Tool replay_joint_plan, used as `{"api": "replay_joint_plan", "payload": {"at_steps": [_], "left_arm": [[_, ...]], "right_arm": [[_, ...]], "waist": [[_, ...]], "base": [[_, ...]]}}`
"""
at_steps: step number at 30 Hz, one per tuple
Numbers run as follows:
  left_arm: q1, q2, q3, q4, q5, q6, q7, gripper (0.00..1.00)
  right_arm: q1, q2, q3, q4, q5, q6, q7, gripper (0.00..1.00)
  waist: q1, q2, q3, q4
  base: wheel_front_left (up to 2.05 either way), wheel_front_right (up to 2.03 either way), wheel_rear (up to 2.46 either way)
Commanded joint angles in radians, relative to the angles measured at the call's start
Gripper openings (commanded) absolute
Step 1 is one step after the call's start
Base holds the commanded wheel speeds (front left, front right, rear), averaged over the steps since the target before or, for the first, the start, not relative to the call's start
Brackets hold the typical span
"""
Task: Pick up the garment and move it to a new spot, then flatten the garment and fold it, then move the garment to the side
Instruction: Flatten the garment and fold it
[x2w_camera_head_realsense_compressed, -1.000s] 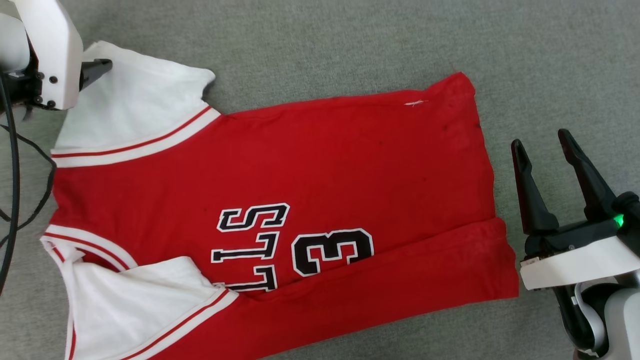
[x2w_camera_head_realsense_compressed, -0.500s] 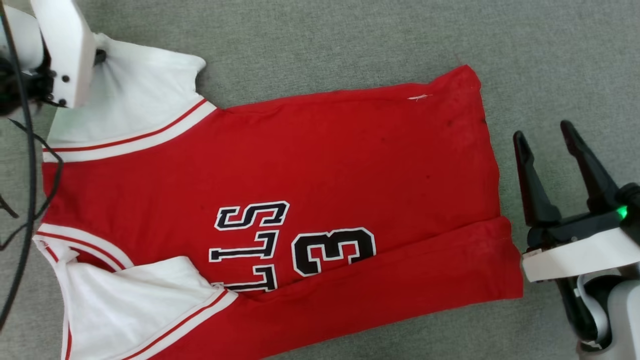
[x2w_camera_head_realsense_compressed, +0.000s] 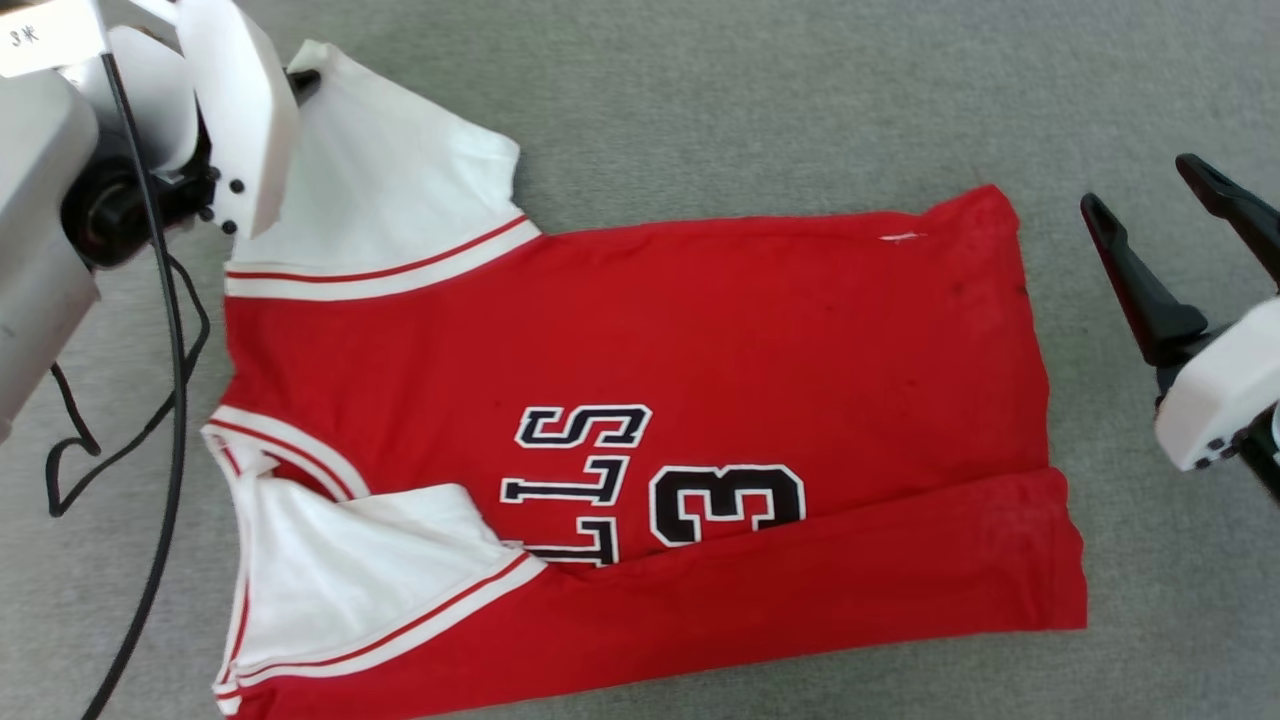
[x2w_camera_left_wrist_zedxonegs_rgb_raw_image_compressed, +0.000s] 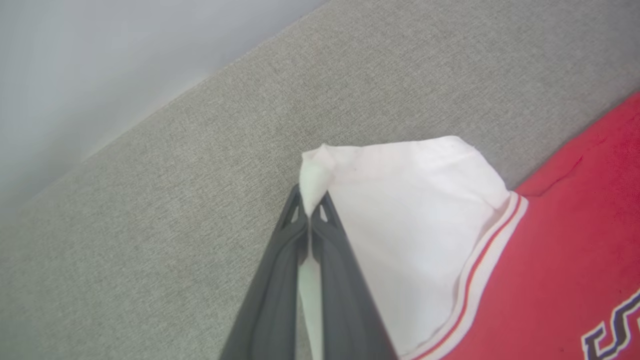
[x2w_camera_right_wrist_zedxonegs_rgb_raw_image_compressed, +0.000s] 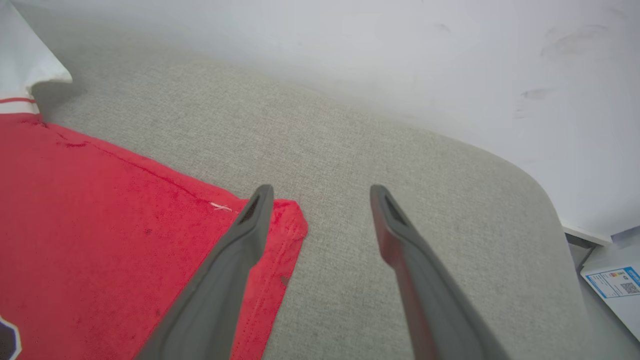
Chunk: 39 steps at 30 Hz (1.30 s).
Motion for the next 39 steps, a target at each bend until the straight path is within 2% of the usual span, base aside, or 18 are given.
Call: {"api": "replay_joint_plan", "payload": {"at_steps": [1, 7, 14, 18, 25, 30, 35, 36, 37, 38, 39], "left_arm": [[0.016, 0.000, -0.005, -0.010, 0.006, 0.000, -0.014, 0.00], [0.018, -0.003, -0.015, -0.057, 0.016, 0.000, -0.079, 0.00], [-0.002, -0.015, -0.021, -0.106, 0.027, 0.000, -0.123, 0.00], [-0.018, -0.021, -0.024, -0.125, 0.037, 0.000, -0.136, 0.00], [-0.045, -0.027, -0.026, -0.146, 0.052, 0.000, -0.155, 0.00], [-0.050, -0.029, -0.030, -0.147, 0.057, 0.000, -0.168, 0.00], [-0.048, -0.027, -0.033, -0.141, 0.056, 0.000, -0.176, 0.00], [-0.045, -0.027, -0.034, -0.138, 0.055, 0.000, -0.179, 0.00], [-0.041, -0.027, -0.036, -0.135, 0.054, 0.000, -0.182, 0.00], [-0.035, -0.026, -0.036, -0.133, 0.052, 0.000, -0.186, 0.00], [-0.028, -0.025, -0.037, -0.129, 0.049, 0.000, -0.191, 0.00]], "right_arm": [[-0.029, -0.026, 0.013, 0.012, 0.022, -0.001, 0.036, 1.00], [-0.139, -0.157, 0.114, 0.086, 0.144, -0.001, 0.305, 1.00], [-0.250, -0.216, 0.231, 0.179, 0.218, -0.001, 0.512, 1.00], [-0.306, -0.205, 0.286, 0.246, 0.219, -0.001, 0.547, 1.00], [-0.381, -0.180, 0.386, 0.369, 0.198, -0.001, 0.530, 1.00], [-0.361, -0.170, 0.483, 0.473, 0.210, 0.000, 0.539, 1.00], [-0.344, -0.163, 0.537, 0.537, 0.247, 0.000, 0.535, 1.00], [-0.347, -0.162, 0.547, 0.545, 0.253, 0.000, 0.530, 0.96], [-0.351, -0.163, 0.550, 0.554, 0.255, 0.000, 0.514, 0.36], [-0.356, -0.163, 0.552, 0.561, 0.259, 0.000, 0.498, 0.00], [-0.363, -0.164, 0.550, 0.567, 0.260, -0.001, 0.478, 0.00]], "waist": [[-0.0001, 0.0000, -0.024, 0.026], [-0.0001, 0.0000, -0.041, 0.068], [-0.0001, 0.0000, -0.019, 0.109], [-0.0001, 0.0000, 0.007, 0.129], [-0.0001, 0.0000, 0.052, 0.155], [-0.0001, 0.0000, 0.069, 0.163], [-0.0001, 0.0000, 0.071, 0.162], [-0.0001, 0.0000, 0.068, 0.161], [-0.0001, 0.0000, 0.064, 0.159], [-0.0001, 0.0000, 0.058, 0.157], [-0.0001, 0.0000, 0.049, 0.155]], "base": [[0.00, 0.00, 0.00], [0.00, 0.00, 0.00], [0.00, 0.00, 0.00], [0.00, 0.00, 0.00], [0.00, 0.00, 0.00], [0.00, 0.00, 0.00], [0.00, 0.00, 0.00], [0.00, 0.00, 0.00], [0.00, 0.00, 0.00], [0.00, 0.00, 0.00], [0.00, 0.00, 0.00]]}}
